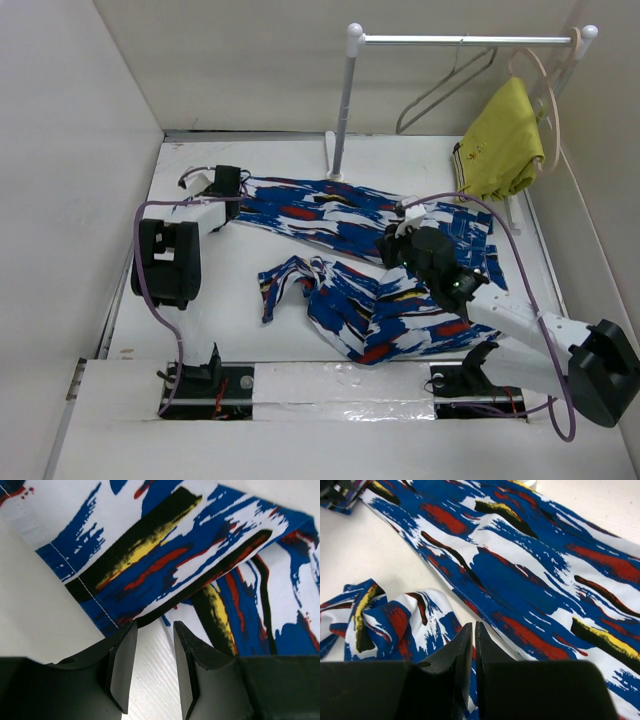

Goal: Place the trousers on the hanger
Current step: Flatten out the trousers at the center of the board.

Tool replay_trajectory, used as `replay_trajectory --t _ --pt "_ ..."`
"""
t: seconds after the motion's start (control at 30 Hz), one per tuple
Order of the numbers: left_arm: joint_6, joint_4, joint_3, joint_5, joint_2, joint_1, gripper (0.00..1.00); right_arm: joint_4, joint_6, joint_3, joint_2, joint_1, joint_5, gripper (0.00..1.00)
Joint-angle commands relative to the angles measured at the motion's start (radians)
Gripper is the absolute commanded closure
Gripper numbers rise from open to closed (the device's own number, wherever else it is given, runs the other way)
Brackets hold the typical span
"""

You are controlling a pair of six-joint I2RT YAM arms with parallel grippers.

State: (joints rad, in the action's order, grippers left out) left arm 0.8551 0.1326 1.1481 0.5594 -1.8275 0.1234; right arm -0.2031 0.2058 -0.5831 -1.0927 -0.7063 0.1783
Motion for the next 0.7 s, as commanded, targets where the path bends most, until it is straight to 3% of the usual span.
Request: replay_trajectory --t 0.0,0.27,0.67 --pt "-0.044 0.108 0.01 -0.027 0.025 -0.002 0.68 -0.082 -0.008 0.0 0.039 -0.002 -0.013 0.87" --pt "-0.111 0.17 -0.014 -0.006 0.039 -0.002 0.67 -0.065 -0.005 -0.003 0.071 -0.002 -0.017 0.85" --pt "-0.191 0.236 0.13 0.036 -0.099 -0.011 0.67 -0.055 -0.005 0.009 0.129 -0.002 -0.019 0.83"
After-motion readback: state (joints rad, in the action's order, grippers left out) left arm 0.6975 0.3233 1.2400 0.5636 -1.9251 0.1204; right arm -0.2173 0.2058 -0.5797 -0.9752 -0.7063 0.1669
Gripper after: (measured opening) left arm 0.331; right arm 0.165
